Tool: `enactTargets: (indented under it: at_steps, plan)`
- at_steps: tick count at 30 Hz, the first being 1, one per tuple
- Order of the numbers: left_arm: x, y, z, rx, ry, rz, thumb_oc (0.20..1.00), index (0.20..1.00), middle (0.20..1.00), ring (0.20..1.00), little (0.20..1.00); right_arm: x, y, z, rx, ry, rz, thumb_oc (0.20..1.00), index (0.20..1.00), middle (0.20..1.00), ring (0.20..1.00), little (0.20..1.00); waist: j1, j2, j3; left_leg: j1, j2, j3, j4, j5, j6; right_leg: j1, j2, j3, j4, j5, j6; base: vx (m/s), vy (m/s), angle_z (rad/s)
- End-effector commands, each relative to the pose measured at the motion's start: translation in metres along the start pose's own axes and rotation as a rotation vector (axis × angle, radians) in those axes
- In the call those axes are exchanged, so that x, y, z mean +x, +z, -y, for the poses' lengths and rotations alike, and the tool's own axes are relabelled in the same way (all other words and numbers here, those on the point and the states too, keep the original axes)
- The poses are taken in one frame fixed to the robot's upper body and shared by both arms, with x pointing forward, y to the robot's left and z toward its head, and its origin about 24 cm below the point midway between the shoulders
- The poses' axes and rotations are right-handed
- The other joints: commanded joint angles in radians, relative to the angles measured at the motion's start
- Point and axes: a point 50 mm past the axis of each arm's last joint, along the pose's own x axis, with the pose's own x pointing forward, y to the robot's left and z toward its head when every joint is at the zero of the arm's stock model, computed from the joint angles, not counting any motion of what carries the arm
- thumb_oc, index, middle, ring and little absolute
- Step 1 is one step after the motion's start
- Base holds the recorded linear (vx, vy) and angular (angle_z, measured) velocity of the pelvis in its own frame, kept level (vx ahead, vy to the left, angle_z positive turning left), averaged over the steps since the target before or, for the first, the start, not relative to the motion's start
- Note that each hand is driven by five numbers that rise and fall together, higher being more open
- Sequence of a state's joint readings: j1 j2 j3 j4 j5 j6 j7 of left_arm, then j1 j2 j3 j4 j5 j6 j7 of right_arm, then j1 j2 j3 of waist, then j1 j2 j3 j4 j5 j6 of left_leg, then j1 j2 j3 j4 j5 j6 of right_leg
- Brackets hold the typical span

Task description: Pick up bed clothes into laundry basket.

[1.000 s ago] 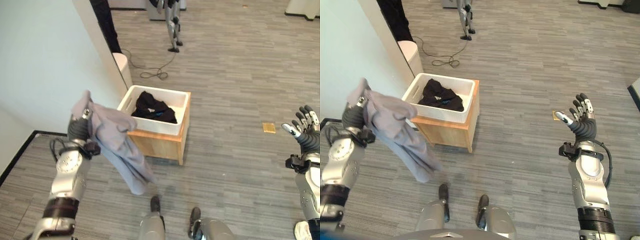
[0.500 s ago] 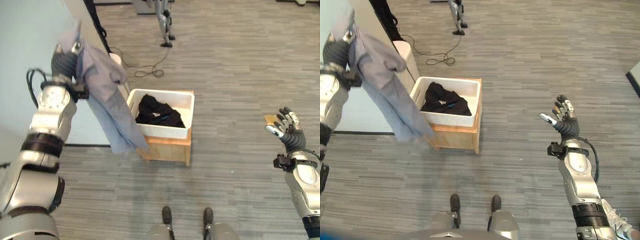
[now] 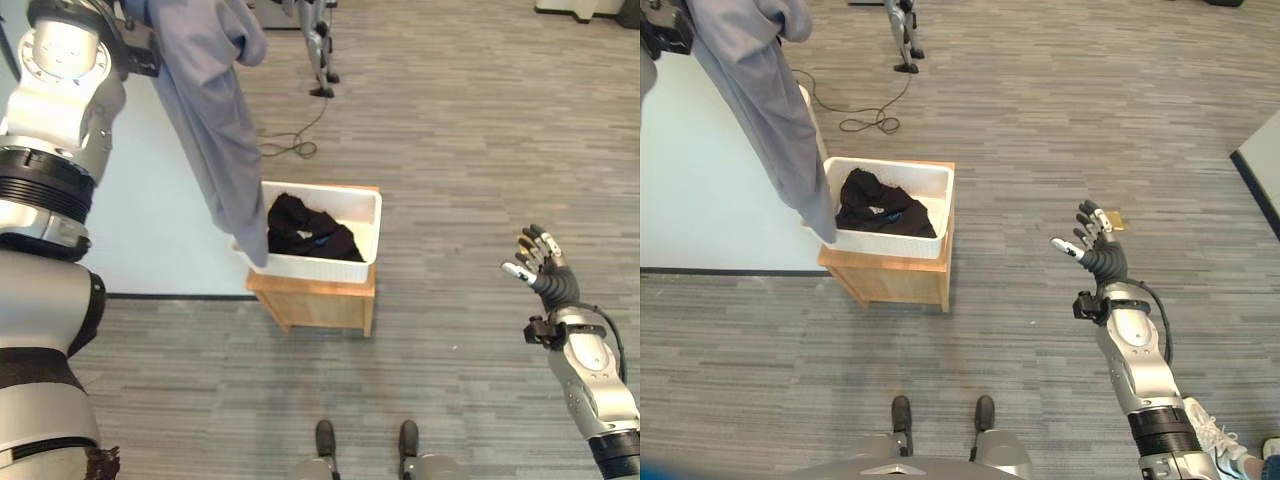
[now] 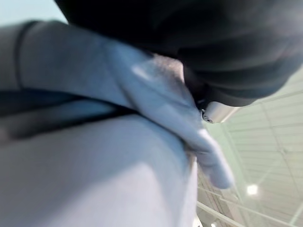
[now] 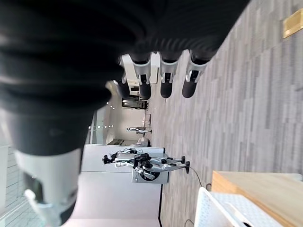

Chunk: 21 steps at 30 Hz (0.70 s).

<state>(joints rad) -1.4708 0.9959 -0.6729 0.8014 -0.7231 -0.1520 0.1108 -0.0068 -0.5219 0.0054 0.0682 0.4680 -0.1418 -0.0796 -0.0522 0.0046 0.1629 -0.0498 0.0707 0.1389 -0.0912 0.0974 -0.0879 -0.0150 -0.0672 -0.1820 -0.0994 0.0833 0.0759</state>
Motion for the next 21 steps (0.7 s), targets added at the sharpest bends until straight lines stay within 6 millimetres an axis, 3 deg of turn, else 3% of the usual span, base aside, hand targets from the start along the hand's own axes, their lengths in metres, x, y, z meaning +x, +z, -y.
enactTargets:
  at_steps: [1,8,21]
  plan:
    - [0.011,0.055,-0.044,0.057,0.154,0.166,0.2,0.2,0.2,0.2,0.2,-0.001,0.018,0.012,-0.023,-0.028,0.104,1.0,1.0,1.0,1.0,1.0,0.005,-0.017,-0.041,-0.047,-0.002,0.005,0.004,0.035,-0.005,0.1,-0.067,0.015,0.012,-0.08,0.125,0.03,0.012,-0.04]
    - [0.014,0.069,-0.048,0.079,0.163,0.196,0.2,0.2,0.2,0.2,0.2,0.0,0.017,0.009,-0.026,-0.01,0.1,1.0,1.0,1.0,1.0,1.0,0.01,-0.014,-0.049,-0.054,-0.001,0.03,0.004,0.026,-0.004,0.078,-0.069,0.025,0.012,-0.066,0.137,0.04,0.026,-0.08]
    - [0.019,0.091,-0.028,0.076,0.11,0.276,0.2,0.2,0.2,0.2,0.2,-0.006,0.012,0.01,-0.013,-0.018,0.084,1.0,1.0,1.0,1.0,1.0,-0.014,0.015,-0.049,-0.075,-0.025,0.036,0.004,0.011,0.005,0.048,-0.09,0.025,0.012,-0.052,0.151,0.03,0.029,-0.03]
